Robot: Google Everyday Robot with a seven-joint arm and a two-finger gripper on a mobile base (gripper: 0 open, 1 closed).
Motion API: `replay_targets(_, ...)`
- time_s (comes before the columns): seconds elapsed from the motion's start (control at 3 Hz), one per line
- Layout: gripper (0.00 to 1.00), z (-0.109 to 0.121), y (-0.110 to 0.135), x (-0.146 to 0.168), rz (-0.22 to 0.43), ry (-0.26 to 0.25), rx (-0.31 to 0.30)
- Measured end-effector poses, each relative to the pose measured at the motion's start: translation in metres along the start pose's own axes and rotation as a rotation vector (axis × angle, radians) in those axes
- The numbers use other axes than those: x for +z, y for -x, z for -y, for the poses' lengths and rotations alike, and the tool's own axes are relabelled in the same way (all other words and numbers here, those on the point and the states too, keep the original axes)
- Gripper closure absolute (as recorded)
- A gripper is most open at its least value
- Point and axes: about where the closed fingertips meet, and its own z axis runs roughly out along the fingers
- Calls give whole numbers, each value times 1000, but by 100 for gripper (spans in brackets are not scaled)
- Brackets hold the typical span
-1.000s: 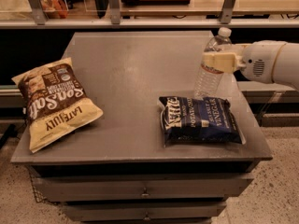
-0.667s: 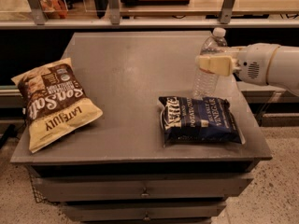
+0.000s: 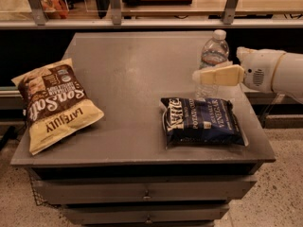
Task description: Move water bottle near blue chip bag
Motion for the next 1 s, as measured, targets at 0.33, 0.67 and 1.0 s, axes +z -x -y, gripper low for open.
replay_targets(0.33,0,20,-10,-24,21,2,-1)
replay_targets(0.67,0,62,-27,-73,37,-20,14)
replay_targets(1.0,0,69,-24,-85,43,-16,10)
